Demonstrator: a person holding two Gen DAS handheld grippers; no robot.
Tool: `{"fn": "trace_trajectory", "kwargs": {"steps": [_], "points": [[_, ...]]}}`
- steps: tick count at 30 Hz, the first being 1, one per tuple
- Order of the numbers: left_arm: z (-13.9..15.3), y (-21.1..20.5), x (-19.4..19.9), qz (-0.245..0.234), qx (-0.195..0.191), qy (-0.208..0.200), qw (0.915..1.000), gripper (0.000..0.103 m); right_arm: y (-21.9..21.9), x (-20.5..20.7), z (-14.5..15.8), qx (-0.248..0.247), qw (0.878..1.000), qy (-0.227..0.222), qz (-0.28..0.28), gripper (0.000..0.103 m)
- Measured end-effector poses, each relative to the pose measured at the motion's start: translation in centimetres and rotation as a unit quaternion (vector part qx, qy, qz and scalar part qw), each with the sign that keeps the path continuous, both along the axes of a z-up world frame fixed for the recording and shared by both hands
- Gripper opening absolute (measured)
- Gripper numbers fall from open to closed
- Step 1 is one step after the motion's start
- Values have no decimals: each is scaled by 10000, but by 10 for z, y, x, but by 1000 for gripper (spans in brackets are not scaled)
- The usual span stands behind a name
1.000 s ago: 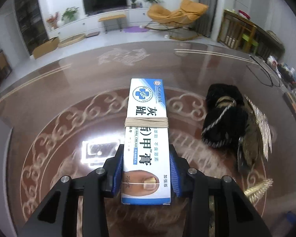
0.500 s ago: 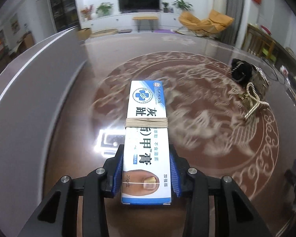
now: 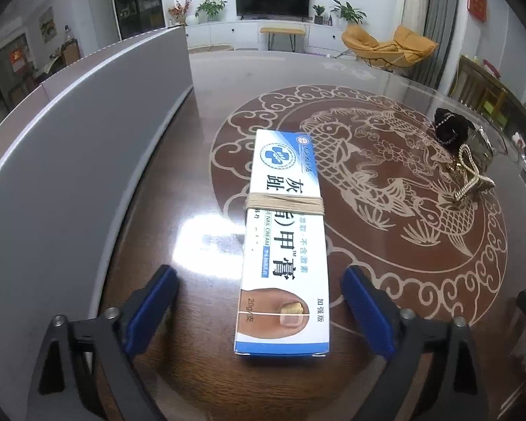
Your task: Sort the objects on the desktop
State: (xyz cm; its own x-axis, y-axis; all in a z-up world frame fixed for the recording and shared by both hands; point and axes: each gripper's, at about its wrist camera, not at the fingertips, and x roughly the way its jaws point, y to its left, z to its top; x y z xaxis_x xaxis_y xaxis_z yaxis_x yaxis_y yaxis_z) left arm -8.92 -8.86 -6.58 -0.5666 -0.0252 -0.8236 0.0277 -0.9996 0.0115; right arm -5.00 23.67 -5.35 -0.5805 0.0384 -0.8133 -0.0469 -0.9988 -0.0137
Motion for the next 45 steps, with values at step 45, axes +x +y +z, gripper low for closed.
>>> {"fn": "trace_trajectory", "kwargs": {"steps": [45], "points": [[3, 3, -1, -34, 16, 10, 10000, 103, -132, -167, 2, -59, 9993, -350, -68, 103]]}}
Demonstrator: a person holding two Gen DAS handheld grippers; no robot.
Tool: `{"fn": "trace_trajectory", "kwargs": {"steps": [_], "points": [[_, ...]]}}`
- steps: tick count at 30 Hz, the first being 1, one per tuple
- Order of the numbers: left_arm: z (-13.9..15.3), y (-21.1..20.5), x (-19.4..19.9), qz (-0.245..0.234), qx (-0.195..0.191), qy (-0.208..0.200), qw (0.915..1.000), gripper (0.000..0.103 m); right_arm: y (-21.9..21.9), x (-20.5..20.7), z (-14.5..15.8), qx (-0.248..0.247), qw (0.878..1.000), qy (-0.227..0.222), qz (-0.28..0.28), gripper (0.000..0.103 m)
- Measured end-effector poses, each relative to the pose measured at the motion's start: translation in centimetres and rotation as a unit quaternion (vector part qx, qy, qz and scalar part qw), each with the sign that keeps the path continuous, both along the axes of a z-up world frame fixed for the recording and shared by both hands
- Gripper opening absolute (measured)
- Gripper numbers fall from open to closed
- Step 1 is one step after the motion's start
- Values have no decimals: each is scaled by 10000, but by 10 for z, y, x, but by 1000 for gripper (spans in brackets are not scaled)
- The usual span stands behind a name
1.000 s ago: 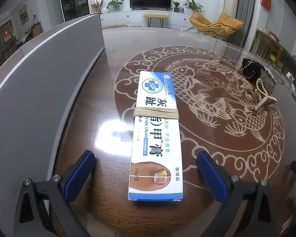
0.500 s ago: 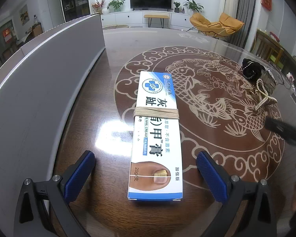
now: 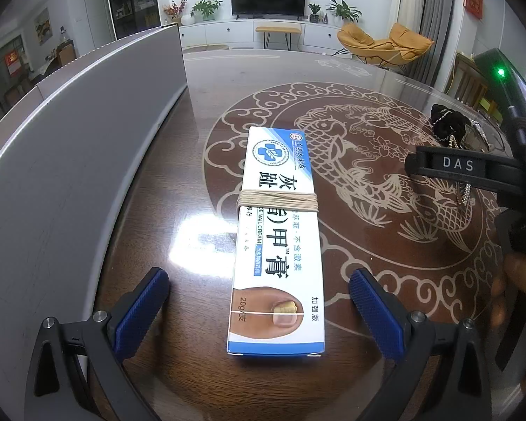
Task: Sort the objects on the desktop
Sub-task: 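Lower the right tool onto the gold hair clip and close on it, then lift the gold hair clip with the right tool while the left tool grasps the nail cream box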
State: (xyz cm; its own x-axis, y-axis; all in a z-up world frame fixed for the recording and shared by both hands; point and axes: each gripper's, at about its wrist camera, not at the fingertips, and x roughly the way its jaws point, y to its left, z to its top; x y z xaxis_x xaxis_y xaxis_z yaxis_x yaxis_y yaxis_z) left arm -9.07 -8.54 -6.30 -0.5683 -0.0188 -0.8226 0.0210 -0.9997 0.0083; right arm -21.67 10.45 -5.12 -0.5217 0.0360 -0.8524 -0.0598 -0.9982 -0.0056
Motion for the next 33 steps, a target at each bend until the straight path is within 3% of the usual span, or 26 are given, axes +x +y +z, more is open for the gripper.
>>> {"fn": "trace_trajectory", "kwargs": {"steps": [8, 17, 25, 33], "points": [[-1, 0, 0, 3, -1, 2, 10000, 103, 2, 18, 4, -56, 9962, 561, 660, 70], [-1, 1, -1, 5, 0, 3, 10000, 103, 5, 29, 6, -53, 9901, 615, 1261, 48], [-1, 1, -1, 5, 0, 3, 10000, 103, 22, 60, 6, -345, 9812, 609, 1797, 37], [-2, 1, -1, 6, 0, 3, 10000, 103, 70, 110, 7, -743, 9787, 535, 1840, 36]]}}
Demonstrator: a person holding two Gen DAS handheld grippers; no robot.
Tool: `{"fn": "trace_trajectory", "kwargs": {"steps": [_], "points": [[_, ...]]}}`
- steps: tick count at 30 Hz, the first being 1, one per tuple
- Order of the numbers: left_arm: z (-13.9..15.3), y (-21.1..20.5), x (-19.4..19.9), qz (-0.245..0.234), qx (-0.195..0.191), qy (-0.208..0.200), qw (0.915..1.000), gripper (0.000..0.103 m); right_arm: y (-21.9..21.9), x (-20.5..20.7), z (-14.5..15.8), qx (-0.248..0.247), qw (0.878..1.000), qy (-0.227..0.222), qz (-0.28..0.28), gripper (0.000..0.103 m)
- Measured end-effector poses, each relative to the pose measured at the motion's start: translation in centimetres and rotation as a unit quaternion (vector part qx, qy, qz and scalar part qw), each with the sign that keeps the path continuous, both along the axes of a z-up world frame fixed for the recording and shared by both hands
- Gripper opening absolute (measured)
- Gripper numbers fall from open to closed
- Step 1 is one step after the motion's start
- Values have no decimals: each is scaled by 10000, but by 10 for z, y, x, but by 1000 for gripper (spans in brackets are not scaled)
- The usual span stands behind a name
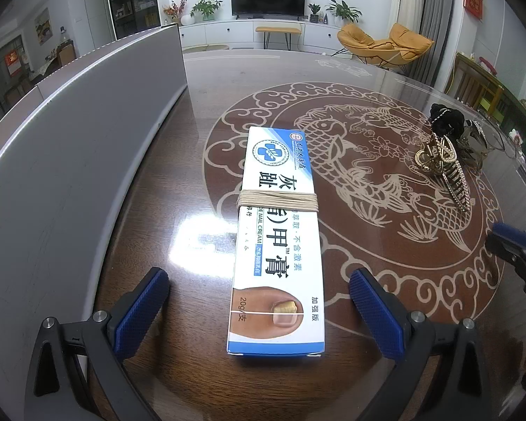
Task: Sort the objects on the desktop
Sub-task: 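Lift the gold hair clip with the right tool while the left tool grasps the nail cream box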
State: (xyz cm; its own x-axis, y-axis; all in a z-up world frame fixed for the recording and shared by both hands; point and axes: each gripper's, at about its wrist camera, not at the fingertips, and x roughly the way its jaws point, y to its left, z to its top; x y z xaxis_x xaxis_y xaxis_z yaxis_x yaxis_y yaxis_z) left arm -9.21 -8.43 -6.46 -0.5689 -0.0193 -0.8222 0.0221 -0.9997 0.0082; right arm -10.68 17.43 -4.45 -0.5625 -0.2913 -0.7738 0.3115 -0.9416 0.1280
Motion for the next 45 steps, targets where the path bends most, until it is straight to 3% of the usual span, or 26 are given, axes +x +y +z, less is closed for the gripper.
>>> {"fn": "trace_trajectory", "kwargs": {"steps": [3, 4, 5, 7, 10, 15, 16, 17, 18, 23, 31, 33, 41, 45], "points": [[0, 0, 0, 0, 0, 0, 10000, 103, -1, 2, 1, 113, 9998, -65, -130, 38], [0, 0, 0, 0, -1, 1, 10000, 103, -3, -1, 2, 82, 9997, -116, -179, 48], [0, 0, 0, 0, 0, 0, 10000, 103, -6, -9, 3, -15, 9995, -172, -257, 66], [0, 0, 0, -1, -2, 2, 10000, 103, -16, -25, 7, -125, 9986, -126, -498, 88], [0, 0, 0, -1, -3, 2, 10000, 103, -36, -49, 11, -205, 9972, -77, -722, 89], [-1, 0, 0, 0, -3, 3, 10000, 103, -66, -94, 1, -60, 9915, -389, -1243, 87], [-1, 0, 0, 0, -3, 3, 10000, 103, -68, -97, 1, 4, 9907, -336, -1316, 75], [-1, 0, 0, 1, -3, 3, 10000, 103, -70, -98, 1, 135, 9905, -271, -1344, 55], [-1, 0, 0, 0, -3, 3, 10000, 103, -70, -97, 2, 239, 9905, -213, -1337, 46], [-1, 0, -1, 3, -2, 3, 10000, 103, -65, -72, -1, 339, 9959, -19, -835, 45], [-1, 0, -1, 5, -4, 4, 10000, 103, -28, 20, -1, 388, 9991, -1, -198, 45], [-1, 0, -1, 4, -2, 4, 10000, 103, -23, 36, -1, 375, 9992, 35, -159, 45], [-1, 0, -1, 4, -2, 4, 10000, 103, -29, 46, -8, 709, 9973, 42, -202, 88], [-1, 0, -1, 6, -1, 4, 10000, 103, -27, 46, -10, 712, 9971, 1, -287, 93]]}}
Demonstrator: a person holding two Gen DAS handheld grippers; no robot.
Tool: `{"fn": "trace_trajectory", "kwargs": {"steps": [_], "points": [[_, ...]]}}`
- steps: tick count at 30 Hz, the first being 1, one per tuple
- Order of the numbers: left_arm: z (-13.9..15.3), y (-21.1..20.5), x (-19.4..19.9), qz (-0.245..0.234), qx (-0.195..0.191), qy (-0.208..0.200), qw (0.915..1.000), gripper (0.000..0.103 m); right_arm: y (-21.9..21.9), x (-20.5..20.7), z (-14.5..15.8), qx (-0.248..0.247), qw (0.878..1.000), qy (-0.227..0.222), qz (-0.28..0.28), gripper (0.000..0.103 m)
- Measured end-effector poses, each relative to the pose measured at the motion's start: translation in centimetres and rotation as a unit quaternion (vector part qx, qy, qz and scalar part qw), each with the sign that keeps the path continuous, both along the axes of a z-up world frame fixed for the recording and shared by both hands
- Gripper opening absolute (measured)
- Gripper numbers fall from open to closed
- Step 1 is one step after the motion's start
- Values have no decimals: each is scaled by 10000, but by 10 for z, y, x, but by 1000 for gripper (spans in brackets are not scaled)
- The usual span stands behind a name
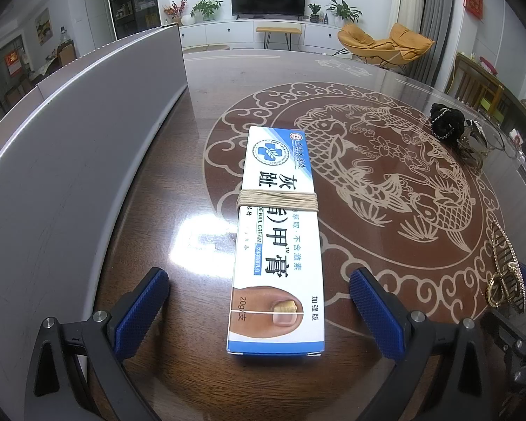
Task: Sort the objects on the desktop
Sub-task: 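Lift the gold hair clip with the right tool while the left tool grasps the nail cream box, then carry the box and clip over the bin and open both tools to drop them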
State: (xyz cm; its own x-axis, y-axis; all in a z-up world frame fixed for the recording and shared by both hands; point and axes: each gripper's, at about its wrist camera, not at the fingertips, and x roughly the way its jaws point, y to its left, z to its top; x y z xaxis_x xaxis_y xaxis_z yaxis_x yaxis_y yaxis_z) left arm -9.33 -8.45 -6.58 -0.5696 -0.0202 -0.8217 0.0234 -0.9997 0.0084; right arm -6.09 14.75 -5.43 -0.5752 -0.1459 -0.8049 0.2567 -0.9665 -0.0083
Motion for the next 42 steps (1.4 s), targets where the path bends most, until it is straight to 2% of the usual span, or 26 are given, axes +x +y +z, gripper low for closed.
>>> {"fn": "trace_trajectory", "kwargs": {"steps": [2, 4, 9, 13, 15, 16, 17, 18, 19, 20, 21, 23, 24, 27, 34, 37, 42], "points": [[0, 0, 0, -9, 8, -7, 10000, 103, 0, -2, -1, -1, 10000, -55, -31, 100], [0, 0, -4, -91, 15, -100, 9999, 103, 0, -1, -3, 0, 10000, -96, -4, 103], [4, -1, -23, -490, -8, -789, 9957, 103, -3, -4, -4, 39, 9997, -233, 111, 103], [4, 5, -37, -557, -21, -801, 9952, 103, 2, -11, 0, -115, 9976, -529, 430, 102], [4, 8, -40, -570, -30, -721, 9958, 103, 6, -11, 3, -185, 9967, -603, 511, 98], [4, 9, -41, -567, -39, -651, 9963, 100, 7, -11, 4, -194, 9966, -605, 524, 96], [7, 11, -39, -594, -39, -478, 9971, 84, 7, -10, 5, -231, 9965, -598, 539, 94], [10, 11, -38, -630, -43, -344, 9974, 64, 8, -10, 6, -272, 9965, -578, 532, 92], [12, 14, -35, -673, -66, -238, 9974, 57, 7, -10, 7, -307, 9968, -542, 506, 85], [13, 15, -33, -705, -58, -207, 9973, 42, 7, -10, 8, -353, 9969, -513, 476, 78], [13, 17, -33, -733, -76, -188, 9971, 42, 8, -10, 8, -437, 9969, -487, 436, 73], [14, 19, -27, -744, -128, -154, 9970, 41, 8, -11, 9, -571, 9969, -434, 338, 50], [14, 18, -24, -747, -96, -137, 9971, 41, 8, -12, 9, -586, 9970, -422, 292, 44], [20, 10, -7, -700, 62, 33, 9975, 41, 10, -7, 18, -567, 9977, -292, 220, 43], [50, 3, 35, -746, 439, 513, 9949, 41, 11, 11, 52, -457, 9980, -11, 431, 43], [71, 1, 49, -719, 674, 687, 9928, 41, 5, 17, 66, -493, 9974, 116, 511, 43], [125, -40, 78, -537, 1225, 1045, 9855, 41, -32, 19, 97, -639, 9934, 384, 867, 43]]}}
